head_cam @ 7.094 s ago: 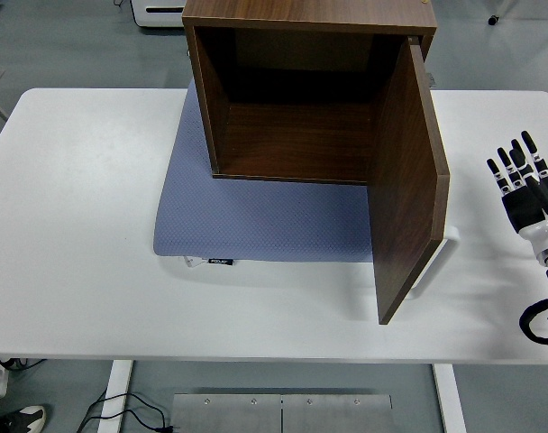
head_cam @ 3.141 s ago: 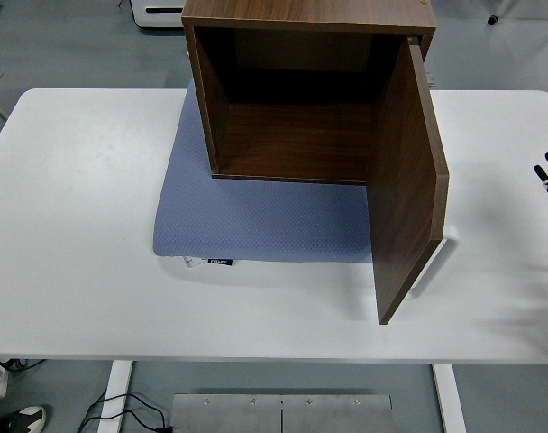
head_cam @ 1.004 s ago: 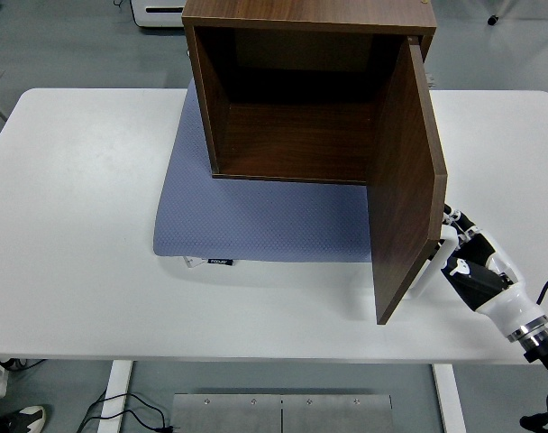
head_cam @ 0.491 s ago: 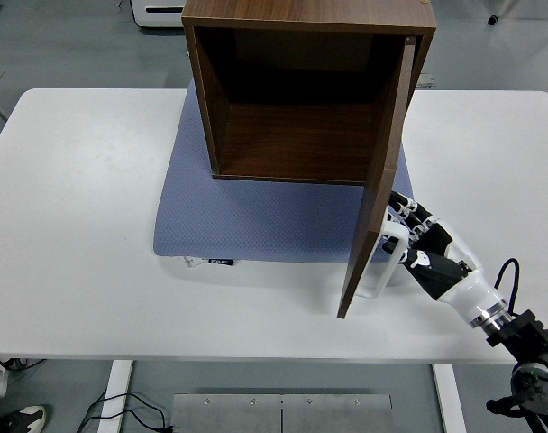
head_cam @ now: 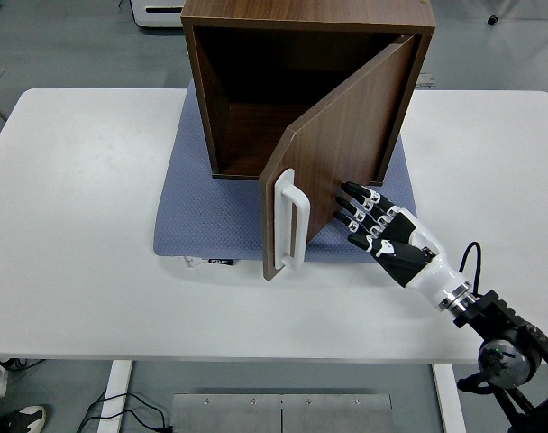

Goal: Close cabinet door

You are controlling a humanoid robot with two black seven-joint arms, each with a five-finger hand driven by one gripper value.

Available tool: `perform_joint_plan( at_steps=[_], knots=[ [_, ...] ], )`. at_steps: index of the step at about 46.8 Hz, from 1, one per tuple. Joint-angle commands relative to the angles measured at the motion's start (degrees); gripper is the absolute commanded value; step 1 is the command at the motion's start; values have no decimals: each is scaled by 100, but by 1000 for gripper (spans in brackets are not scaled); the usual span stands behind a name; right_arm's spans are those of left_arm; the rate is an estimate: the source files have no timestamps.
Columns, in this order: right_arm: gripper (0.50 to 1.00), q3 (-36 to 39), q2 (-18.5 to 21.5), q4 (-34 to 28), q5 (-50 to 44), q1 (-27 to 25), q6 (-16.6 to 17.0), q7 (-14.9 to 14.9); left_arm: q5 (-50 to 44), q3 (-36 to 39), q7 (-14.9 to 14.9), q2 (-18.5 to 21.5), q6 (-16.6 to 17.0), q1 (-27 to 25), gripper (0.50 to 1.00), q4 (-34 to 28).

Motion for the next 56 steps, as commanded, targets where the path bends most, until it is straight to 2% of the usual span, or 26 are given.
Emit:
perform_joint_plan(
  at_steps=[1,43,56],
  knots=[
    [1000,-59,72,-90,0,81,7,-10,5,0,-1,0,0,0,1000,-1],
    [1000,-771,564,-934,8,1232,42,-71,5,0,8,0,0,0,1000,-1],
    [1000,-1070,564,-1198,8,1504,77,-71,5,0,-1,0,0,0,1000,-1]
  ],
)
